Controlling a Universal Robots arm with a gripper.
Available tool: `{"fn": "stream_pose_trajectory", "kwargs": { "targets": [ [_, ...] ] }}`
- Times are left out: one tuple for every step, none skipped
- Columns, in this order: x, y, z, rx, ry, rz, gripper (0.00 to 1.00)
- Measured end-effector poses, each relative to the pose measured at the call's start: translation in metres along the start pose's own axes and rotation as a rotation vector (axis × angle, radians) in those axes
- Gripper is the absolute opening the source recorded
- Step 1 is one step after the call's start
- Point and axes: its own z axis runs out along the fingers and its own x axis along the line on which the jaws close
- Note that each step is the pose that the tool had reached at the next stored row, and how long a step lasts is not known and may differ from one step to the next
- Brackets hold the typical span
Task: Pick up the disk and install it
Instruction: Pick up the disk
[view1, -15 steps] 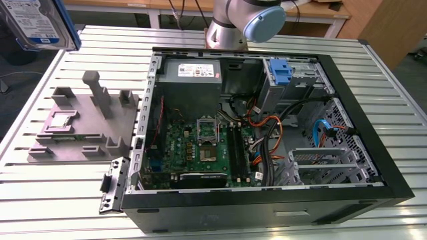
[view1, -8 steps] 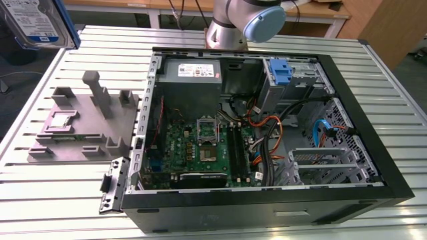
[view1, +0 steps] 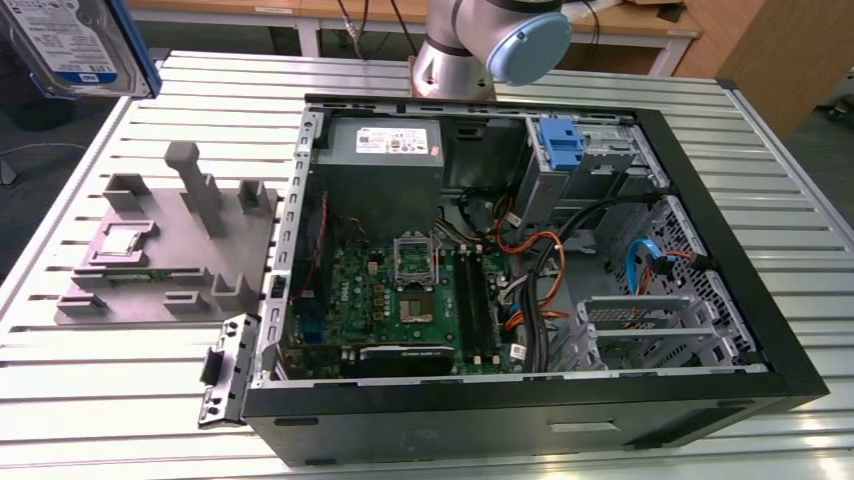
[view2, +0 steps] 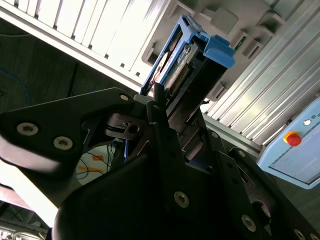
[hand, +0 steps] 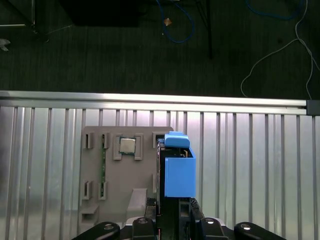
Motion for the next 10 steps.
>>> {"fn": "stream_pose_trajectory", "kwargs": {
  "targets": [
    [0.0000,-0.0003,0.0001,0.0002,-0.0001,0.000,0.35],
    [0.0001,-0.0007,0.0001,0.0002,-0.0001,0.000,0.35],
    [0.0001,-0.0012,0.0000,0.0001,0.0000,0.000,0.35],
    [0.0001,-0.0018,0.0000,0.0001,0.0000,0.000,0.35],
    [0.0001,-0.0027,-0.0001,0.0001,0.0000,0.000,0.35],
    [0.0001,-0.0036,-0.0001,0.0001,-0.0001,0.000,0.35],
    [0.0001,-0.0046,-0.0001,0.0001,-0.0001,0.000,0.35],
    [0.0001,-0.0057,-0.0002,0.0002,-0.0001,0.000,0.35],
    [0.0001,-0.0069,-0.0002,0.0001,0.0000,0.000,0.35],
    [0.0001,-0.0082,-0.0003,0.0001,0.0000,0.000,0.35]
  ]
}}
